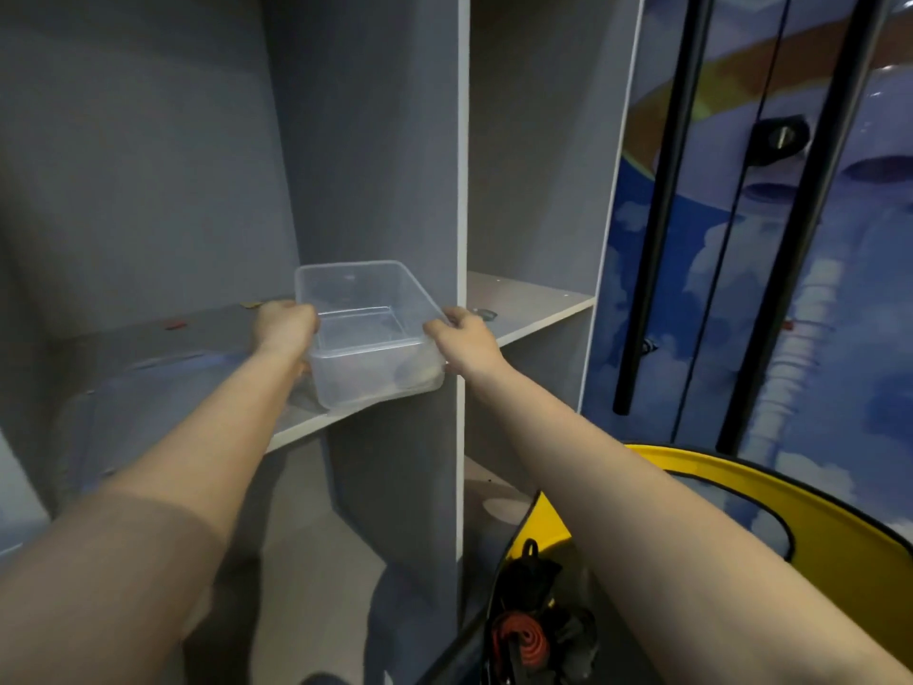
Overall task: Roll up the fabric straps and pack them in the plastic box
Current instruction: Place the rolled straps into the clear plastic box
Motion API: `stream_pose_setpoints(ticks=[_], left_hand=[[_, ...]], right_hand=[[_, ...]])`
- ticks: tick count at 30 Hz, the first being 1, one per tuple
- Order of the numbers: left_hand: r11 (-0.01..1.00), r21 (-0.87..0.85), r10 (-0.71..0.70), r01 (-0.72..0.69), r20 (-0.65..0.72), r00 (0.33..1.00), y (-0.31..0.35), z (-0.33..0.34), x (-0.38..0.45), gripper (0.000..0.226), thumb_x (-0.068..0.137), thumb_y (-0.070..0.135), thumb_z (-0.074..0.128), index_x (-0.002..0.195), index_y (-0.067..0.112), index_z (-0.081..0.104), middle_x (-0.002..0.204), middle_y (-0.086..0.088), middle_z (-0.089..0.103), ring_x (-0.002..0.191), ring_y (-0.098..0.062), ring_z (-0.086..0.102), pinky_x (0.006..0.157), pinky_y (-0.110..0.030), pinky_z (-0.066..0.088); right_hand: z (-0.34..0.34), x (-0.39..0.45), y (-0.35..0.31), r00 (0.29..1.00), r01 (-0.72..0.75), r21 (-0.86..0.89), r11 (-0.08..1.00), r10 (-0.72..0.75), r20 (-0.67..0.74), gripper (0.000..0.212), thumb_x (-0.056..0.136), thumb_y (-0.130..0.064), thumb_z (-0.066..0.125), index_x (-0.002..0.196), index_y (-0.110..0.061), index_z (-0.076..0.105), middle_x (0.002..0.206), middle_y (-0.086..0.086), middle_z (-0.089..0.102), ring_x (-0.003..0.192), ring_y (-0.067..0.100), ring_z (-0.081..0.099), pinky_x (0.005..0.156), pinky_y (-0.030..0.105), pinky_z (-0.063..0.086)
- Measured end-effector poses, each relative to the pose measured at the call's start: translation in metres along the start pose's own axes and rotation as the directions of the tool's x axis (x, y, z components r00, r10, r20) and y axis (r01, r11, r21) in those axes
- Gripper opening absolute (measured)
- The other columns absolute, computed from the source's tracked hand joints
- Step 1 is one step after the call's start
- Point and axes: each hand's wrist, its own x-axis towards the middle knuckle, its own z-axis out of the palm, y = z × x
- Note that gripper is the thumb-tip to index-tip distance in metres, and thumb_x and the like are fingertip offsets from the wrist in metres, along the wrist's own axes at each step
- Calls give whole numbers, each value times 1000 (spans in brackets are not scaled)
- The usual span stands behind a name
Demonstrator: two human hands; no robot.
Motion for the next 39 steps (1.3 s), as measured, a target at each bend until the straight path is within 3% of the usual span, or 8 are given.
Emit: stream_pose_setpoints(ticks=[11,14,17,23,26,30,34,39], left_hand=[[998,-23,66,-65,61,996,10,10,-94,24,74,-4,46,85,10,62,79,-9,55,65,-25,51,36,-20,40],[995,-73,70,-62,106,992,9,18,-124,31,73,-7,46,86,14,64,83,-8,61,73,-26,56,53,-24,45],[997,-51,73,-66,153,986,7,35,-154,40,74,-7,46,101,13,68,92,-8,62,81,-25,56,56,-24,43],[999,20,30,-38,291,956,-13,88,-206,40,83,-1,46,115,16,64,106,-1,64,96,-22,57,86,-33,49],[999,17,28,-37,377,926,-27,116,-228,43,85,-1,49,123,14,60,110,3,60,97,-17,55,82,-26,44],[998,45,-68,53,506,860,-55,150,-252,37,88,4,49,122,14,60,98,-3,63,90,-26,63,64,-32,54],[983,97,-183,158,623,760,-87,184,-271,40,93,-1,42,130,14,51,107,-4,61,81,-17,59,51,-28,52],[964,207,-265,167,698,665,-131,222,-291,40,94,3,43,134,12,49,120,-4,61,95,-21,59,74,-42,55]], right_hand=[[-72,-44,12,986,-158,211,965,142,90,28,93,-31,50,117,-17,56,108,6,64,96,33,65,86,47,54],[-92,-57,21,985,-166,232,959,152,77,14,93,-28,50,95,-18,60,90,3,66,83,25,66,70,38,57],[-115,-69,32,986,-165,227,960,161,35,19,93,-26,52,102,-12,60,84,3,65,73,19,63,58,28,50],[-166,-91,77,977,-157,110,981,171,-126,26,90,-14,54,111,-4,64,95,12,64,84,26,61,77,38,50],[-191,-105,107,947,-259,73,963,268,-177,28,91,-12,51,117,-11,61,104,13,61,95,30,59,83,47,52],[-219,-128,151,907,-343,35,939,340,-248,34,92,-9,50,126,-9,55,105,10,59,89,26,59,66,33,48],[-234,-153,201,862,-419,-33,907,386,-328,37,87,-5,48,122,-11,60,116,11,64,108,31,59,94,46,49],[-241,-188,256,772,-539,8,842,498,-395,31,89,-9,53,119,-9,61,108,13,66,98,30,62,87,43,52]])
